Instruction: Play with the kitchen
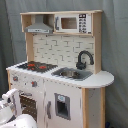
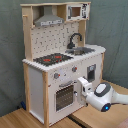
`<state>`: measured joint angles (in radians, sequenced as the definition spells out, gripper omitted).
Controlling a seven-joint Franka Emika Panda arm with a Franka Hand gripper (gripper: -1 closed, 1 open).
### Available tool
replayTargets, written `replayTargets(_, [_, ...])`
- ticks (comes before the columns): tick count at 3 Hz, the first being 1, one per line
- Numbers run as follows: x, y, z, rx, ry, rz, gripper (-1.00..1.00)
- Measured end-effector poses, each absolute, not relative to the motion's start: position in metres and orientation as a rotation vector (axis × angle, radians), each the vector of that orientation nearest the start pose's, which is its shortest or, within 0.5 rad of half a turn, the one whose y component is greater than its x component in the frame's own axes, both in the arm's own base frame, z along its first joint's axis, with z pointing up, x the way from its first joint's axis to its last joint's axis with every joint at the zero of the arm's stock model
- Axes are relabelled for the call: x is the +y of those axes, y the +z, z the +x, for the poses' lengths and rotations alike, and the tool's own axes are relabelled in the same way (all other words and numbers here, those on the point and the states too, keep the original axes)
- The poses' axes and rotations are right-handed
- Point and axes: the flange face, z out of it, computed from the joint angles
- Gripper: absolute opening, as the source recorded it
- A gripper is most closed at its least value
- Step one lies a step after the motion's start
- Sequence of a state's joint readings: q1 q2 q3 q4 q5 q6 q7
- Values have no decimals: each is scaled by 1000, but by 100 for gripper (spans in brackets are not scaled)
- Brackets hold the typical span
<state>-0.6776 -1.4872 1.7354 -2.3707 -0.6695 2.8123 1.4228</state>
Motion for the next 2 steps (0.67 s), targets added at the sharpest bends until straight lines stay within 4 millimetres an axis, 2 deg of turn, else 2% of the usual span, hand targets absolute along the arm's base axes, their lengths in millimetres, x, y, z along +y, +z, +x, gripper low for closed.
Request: replayTargets(2, [452,221,332,632,1628,1672,100])
